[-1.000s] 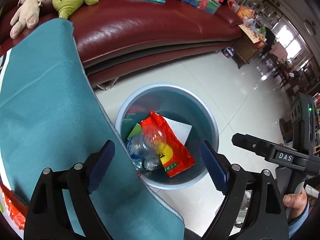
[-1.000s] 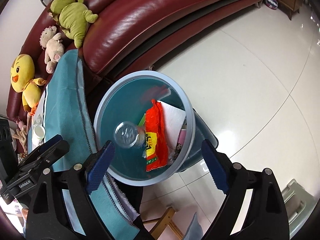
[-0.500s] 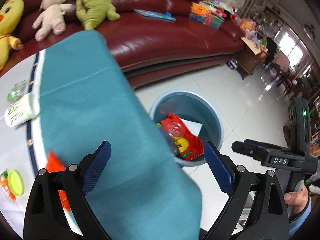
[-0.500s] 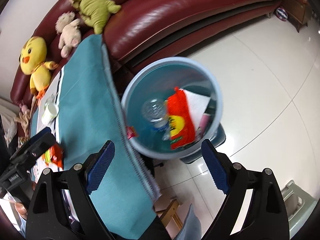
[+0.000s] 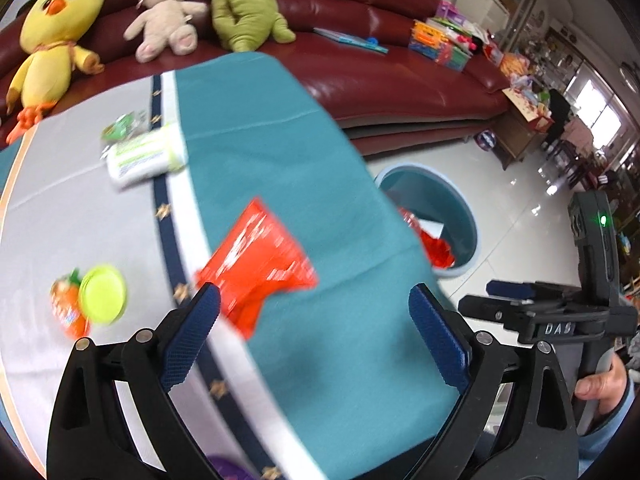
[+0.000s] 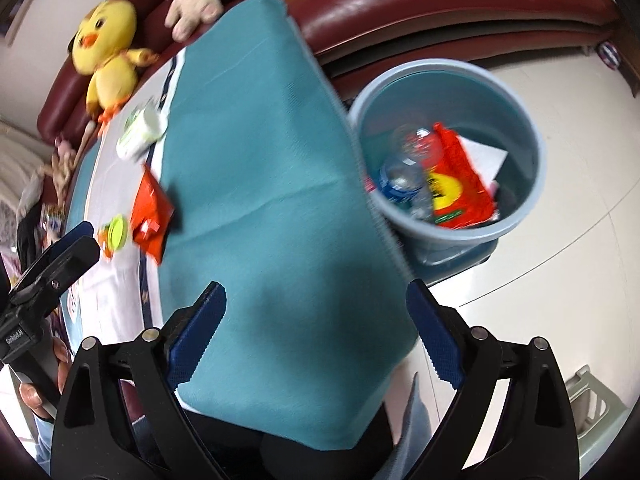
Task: Collect trash
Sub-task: 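Return to the table and grasp the purple candy egg with the left tool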
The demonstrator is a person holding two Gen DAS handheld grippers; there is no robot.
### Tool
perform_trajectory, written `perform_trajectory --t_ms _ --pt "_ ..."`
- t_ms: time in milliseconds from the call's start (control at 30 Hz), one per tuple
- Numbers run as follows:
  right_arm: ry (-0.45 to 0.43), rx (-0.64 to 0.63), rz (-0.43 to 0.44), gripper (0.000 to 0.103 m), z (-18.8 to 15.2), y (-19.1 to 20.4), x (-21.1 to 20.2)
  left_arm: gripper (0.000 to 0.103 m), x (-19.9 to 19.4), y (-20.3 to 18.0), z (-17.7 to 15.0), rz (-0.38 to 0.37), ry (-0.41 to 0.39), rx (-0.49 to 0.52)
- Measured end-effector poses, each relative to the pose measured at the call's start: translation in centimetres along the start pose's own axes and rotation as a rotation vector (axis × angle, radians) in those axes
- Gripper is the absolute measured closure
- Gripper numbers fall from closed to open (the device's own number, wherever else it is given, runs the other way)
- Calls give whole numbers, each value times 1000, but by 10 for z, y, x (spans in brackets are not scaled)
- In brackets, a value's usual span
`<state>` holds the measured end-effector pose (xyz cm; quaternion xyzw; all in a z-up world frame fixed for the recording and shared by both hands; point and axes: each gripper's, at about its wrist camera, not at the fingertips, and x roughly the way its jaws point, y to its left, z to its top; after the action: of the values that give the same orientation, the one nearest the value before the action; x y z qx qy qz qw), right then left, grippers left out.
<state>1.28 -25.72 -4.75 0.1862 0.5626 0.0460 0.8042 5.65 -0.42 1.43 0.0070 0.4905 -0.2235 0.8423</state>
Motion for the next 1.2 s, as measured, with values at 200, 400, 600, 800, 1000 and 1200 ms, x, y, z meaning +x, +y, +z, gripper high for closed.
perform_trajectory --t_ms 200,400,600,800,1000,1200 --pt "15 -39 26 16 -21 35 6 8 -16 22 -49 27 29 4" --pt "36 -62 58 15 -41 64 14 8 -31 38 -93 47 51 -6" --pt "54 -72 88 15 -62 85 21 8 -40 57 -132 22 84 -75" --pt "74 -100 90 15 -77 97 25 8 -39 64 -155 15 110 -131" --pt "74 -117 94 15 -82 104 26 15 -30 62 -161 33 141 -141" --pt "80 -103 95 15 -80 100 31 42 -22 52 -163 82 158 -48"
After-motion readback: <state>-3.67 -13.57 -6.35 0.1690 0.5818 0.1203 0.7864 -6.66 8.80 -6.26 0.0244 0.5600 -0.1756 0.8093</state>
